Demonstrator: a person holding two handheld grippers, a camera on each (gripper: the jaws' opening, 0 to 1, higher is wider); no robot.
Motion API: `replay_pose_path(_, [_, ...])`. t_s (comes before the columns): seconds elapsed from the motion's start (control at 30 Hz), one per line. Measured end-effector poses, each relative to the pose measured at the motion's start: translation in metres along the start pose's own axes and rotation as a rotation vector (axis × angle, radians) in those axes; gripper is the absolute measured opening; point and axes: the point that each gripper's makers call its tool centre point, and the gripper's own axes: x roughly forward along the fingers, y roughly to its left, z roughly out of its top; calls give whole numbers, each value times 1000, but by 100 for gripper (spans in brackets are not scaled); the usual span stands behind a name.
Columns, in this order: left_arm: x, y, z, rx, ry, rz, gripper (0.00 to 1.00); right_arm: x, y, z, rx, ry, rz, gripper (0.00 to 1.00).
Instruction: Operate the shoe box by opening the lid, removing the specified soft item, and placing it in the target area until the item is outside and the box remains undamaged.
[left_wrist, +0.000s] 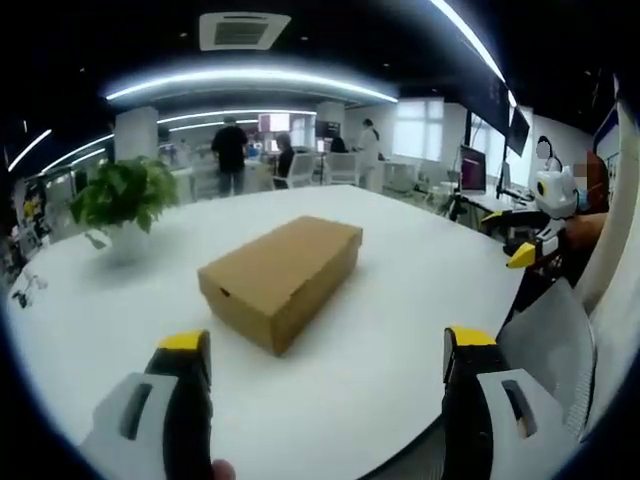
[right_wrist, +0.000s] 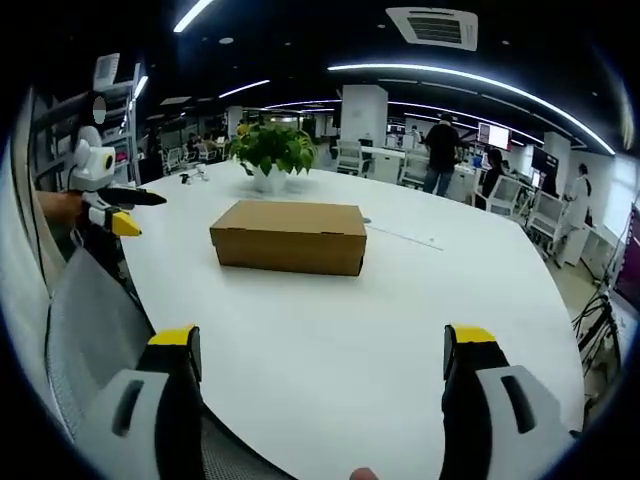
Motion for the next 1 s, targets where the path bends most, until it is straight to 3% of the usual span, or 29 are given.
replay_pose_path(0.57, [2,0,-4,-2,13,10,98,-2,-1,-1,-2,4,1,96])
replay_pose_path(1.0, [15,-4,-2,17,23,-15,96,3,-2,3,-23,13,26,96])
